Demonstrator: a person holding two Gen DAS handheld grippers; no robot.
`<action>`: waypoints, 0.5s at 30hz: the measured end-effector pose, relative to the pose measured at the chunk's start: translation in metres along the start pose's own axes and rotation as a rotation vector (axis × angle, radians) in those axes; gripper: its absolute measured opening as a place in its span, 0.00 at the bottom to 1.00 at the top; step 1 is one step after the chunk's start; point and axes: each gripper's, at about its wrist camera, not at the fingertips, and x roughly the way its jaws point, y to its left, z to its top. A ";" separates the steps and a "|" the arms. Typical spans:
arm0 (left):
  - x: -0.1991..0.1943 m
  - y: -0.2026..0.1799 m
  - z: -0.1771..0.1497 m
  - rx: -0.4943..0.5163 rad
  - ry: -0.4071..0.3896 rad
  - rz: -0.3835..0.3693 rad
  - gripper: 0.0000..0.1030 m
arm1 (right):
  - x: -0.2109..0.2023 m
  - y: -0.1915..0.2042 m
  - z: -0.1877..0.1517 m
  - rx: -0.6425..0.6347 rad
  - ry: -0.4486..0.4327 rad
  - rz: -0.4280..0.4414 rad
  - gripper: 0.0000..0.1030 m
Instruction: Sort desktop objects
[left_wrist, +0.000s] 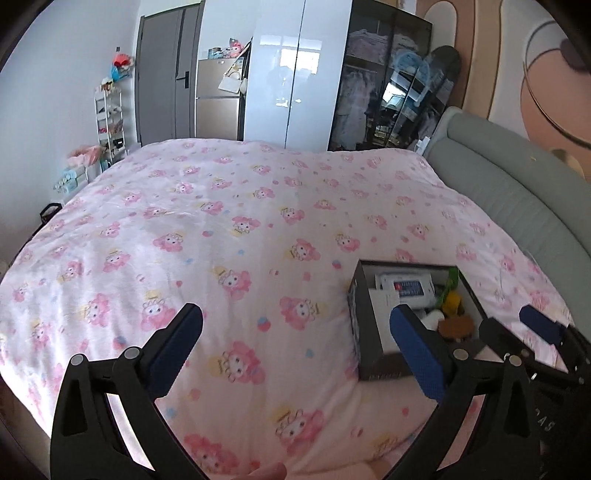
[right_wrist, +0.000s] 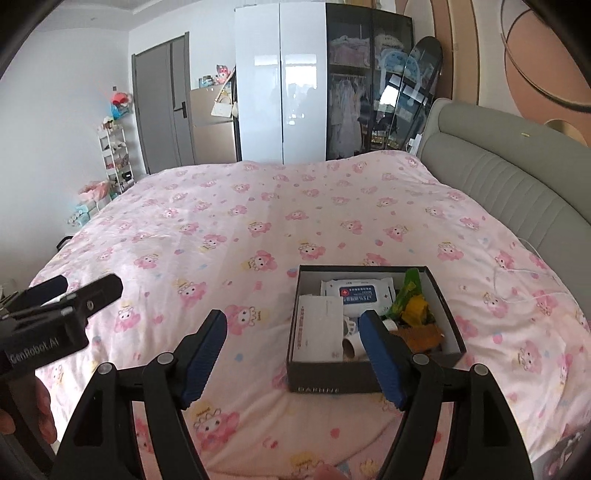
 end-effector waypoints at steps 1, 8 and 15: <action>-0.005 -0.001 -0.005 0.000 -0.001 0.003 0.99 | -0.005 -0.001 -0.005 0.004 -0.004 0.001 0.70; -0.038 -0.010 -0.040 -0.016 -0.029 -0.027 0.99 | -0.030 -0.002 -0.038 0.027 -0.007 -0.023 0.71; -0.051 -0.027 -0.063 0.021 -0.021 0.021 0.99 | -0.036 -0.007 -0.052 0.045 -0.002 0.010 0.71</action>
